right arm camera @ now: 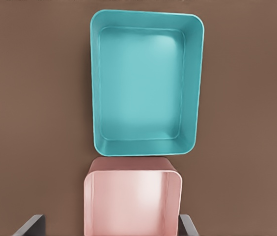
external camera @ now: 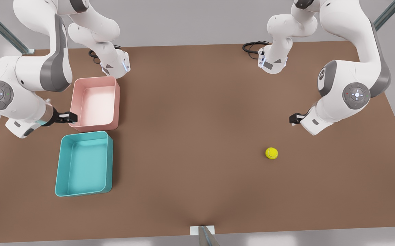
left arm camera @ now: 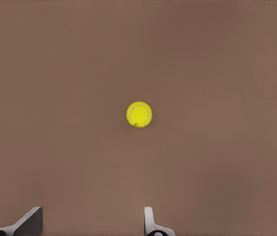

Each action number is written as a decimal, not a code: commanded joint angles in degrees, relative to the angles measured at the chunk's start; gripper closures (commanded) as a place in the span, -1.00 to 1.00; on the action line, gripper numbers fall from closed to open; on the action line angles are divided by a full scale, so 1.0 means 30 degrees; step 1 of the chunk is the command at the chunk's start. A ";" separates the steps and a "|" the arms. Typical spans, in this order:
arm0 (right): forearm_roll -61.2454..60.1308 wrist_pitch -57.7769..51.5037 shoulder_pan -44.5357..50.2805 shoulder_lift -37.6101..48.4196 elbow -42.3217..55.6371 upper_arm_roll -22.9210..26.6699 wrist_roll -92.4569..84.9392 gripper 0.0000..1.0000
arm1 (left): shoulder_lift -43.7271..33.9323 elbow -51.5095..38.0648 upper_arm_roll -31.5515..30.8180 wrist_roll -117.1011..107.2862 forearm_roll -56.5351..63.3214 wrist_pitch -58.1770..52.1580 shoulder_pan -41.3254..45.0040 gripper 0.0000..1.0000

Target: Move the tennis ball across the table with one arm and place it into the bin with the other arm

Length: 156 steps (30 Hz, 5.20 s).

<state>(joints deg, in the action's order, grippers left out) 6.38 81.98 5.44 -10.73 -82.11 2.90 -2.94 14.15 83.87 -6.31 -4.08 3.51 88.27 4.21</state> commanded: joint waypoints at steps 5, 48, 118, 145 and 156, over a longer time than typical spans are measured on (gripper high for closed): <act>0.0070 0.1090 0.0444 -0.0289 -0.0288 0.0029 0.0892 -1.00 | 0.1317 -0.0009 0.0816 0.4872 0.0267 0.0515 -0.0026 0.57; 0.0012 -0.1342 0.0737 -0.1461 0.2261 0.0703 0.0658 -1.00 | 0.8204 0.5441 0.0434 2.3346 0.3490 1.5897 0.4068 0.57; -0.2156 2.1129 1.0229 -0.3336 -1.6371 -0.0938 1.6097 -1.00 | 0.2814 -0.3847 -0.1118 -0.4003 -0.1549 -0.3556 -0.0642 -1.00; -0.2156 2.0953 1.0112 -0.4010 -1.6313 -0.0938 1.6039 -0.17 | 0.2960 -0.3876 -0.1089 -0.3973 -0.1491 -0.3292 -0.0671 -1.00; -0.2186 1.9841 0.9644 -0.3336 -1.5200 -0.0938 1.4224 -0.17 | 0.3048 -0.3964 -0.1118 -0.4003 -0.0758 -0.2678 -0.0700 -1.00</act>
<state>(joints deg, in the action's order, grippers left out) -0.92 143.84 34.76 -20.95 -128.09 0.08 42.12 23.39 72.07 -9.60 -15.67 -0.03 78.89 1.97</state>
